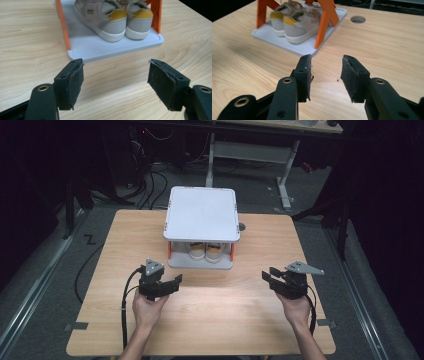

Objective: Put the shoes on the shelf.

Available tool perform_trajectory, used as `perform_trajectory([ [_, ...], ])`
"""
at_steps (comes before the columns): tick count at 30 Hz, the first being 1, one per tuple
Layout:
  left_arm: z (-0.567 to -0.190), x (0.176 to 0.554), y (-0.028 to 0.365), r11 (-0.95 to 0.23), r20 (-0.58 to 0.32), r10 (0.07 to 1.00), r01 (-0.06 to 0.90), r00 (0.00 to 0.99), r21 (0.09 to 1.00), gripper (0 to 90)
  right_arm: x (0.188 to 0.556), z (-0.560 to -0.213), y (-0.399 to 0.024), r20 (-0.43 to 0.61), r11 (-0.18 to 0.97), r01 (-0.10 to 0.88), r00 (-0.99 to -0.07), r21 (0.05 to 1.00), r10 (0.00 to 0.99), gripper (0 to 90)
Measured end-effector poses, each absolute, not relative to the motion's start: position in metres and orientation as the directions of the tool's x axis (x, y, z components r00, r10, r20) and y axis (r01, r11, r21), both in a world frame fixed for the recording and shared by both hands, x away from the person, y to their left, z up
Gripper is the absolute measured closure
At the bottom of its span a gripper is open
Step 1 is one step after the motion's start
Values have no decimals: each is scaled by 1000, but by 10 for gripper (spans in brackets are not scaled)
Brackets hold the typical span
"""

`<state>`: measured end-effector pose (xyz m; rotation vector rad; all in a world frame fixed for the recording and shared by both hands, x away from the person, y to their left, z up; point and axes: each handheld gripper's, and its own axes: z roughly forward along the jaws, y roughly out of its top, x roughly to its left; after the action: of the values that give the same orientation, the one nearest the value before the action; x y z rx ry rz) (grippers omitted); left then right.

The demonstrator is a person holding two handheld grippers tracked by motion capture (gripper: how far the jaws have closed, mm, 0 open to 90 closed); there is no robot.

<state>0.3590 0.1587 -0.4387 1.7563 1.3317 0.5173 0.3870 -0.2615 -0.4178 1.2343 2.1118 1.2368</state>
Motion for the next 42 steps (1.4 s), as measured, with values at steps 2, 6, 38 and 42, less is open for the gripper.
perform_trajectory([
  [2,-441,357,163,-72,-163,924,576,346,814,290,386,-423,-266,89,219,497,-523,840,847,596],
  [6,-448,354,170,-70,-168,925,587,341,806,289,385,-431,-275,91,215,513,-508,831,856,590],
  [38,-491,358,209,-86,-46,983,672,175,736,282,392,-494,-308,8,228,637,-345,737,938,468],
  [42,-502,360,207,-128,1,983,691,181,712,277,393,-501,-308,-17,241,631,-338,737,941,447],
])
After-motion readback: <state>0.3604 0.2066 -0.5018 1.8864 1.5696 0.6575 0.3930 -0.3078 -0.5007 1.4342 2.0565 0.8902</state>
